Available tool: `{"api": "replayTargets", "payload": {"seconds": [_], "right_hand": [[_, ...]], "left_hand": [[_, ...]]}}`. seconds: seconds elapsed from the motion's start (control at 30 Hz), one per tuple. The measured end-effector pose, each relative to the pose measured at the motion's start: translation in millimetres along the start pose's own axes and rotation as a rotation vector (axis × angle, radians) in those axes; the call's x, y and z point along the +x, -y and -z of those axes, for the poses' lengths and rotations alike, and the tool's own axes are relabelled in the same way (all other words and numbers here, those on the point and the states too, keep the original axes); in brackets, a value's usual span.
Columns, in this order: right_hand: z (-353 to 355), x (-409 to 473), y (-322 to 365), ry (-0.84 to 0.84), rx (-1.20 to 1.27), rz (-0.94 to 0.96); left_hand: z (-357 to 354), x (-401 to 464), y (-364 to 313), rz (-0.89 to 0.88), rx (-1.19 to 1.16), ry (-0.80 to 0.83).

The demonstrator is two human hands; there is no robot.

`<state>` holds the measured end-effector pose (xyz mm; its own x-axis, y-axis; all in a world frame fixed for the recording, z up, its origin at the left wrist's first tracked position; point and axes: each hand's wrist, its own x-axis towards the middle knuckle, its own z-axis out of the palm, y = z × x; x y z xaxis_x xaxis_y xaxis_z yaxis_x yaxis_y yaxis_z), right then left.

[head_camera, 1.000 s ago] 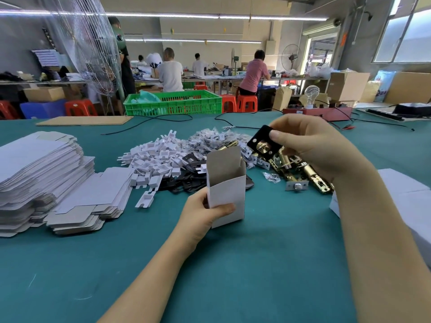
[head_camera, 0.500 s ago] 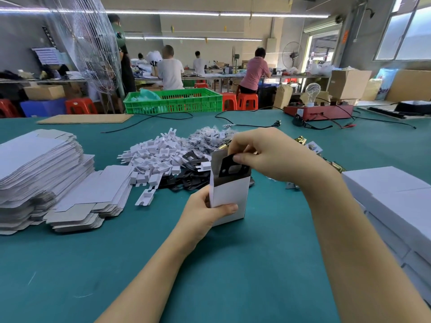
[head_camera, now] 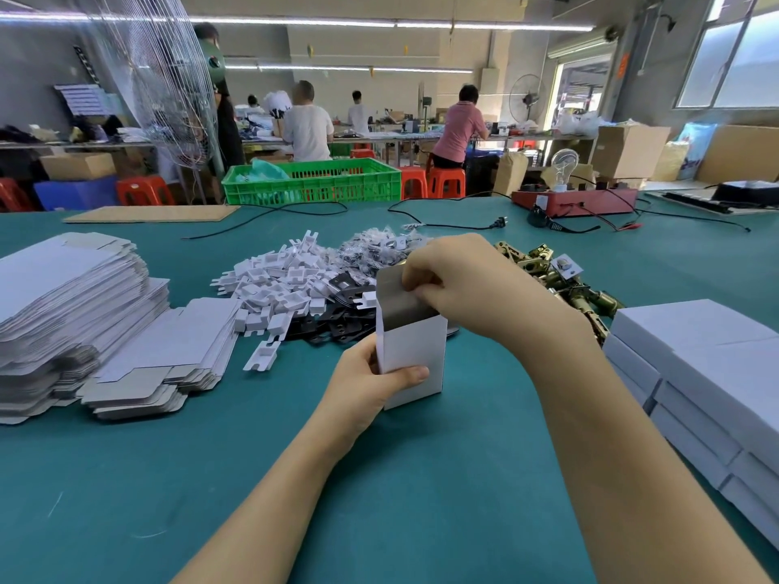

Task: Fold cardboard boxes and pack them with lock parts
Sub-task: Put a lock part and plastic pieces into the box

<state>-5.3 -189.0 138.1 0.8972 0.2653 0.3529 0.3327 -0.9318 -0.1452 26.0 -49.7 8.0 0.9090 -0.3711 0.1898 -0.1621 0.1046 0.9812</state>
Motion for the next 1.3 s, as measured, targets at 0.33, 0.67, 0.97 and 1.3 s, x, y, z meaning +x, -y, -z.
{"api": "replayTargets", "payload": {"seconds": [0.33, 0.67, 0.97, 1.3], "right_hand": [[14.8, -15.0, -39.8, -0.274, 0.230, -0.191], [-19.2, -22.3, -87.8, -0.339, 0.398, -0.578], [-94.0, 24.0, -106.3, -0.383, 0.576, -0.710], [-109.4, 105.1, -112.5, -0.244, 0.100, -0.346]], "left_hand": [[1.2, 2.9, 5.4, -0.011, 0.026, -0.119], [7.3, 7.7, 11.8, 0.020, 0.132, -0.321], [7.1, 8.8, 11.3, 0.031, 0.096, -0.406], [11.4, 10.6, 15.5, 0.048, 0.084, -0.410]]}}
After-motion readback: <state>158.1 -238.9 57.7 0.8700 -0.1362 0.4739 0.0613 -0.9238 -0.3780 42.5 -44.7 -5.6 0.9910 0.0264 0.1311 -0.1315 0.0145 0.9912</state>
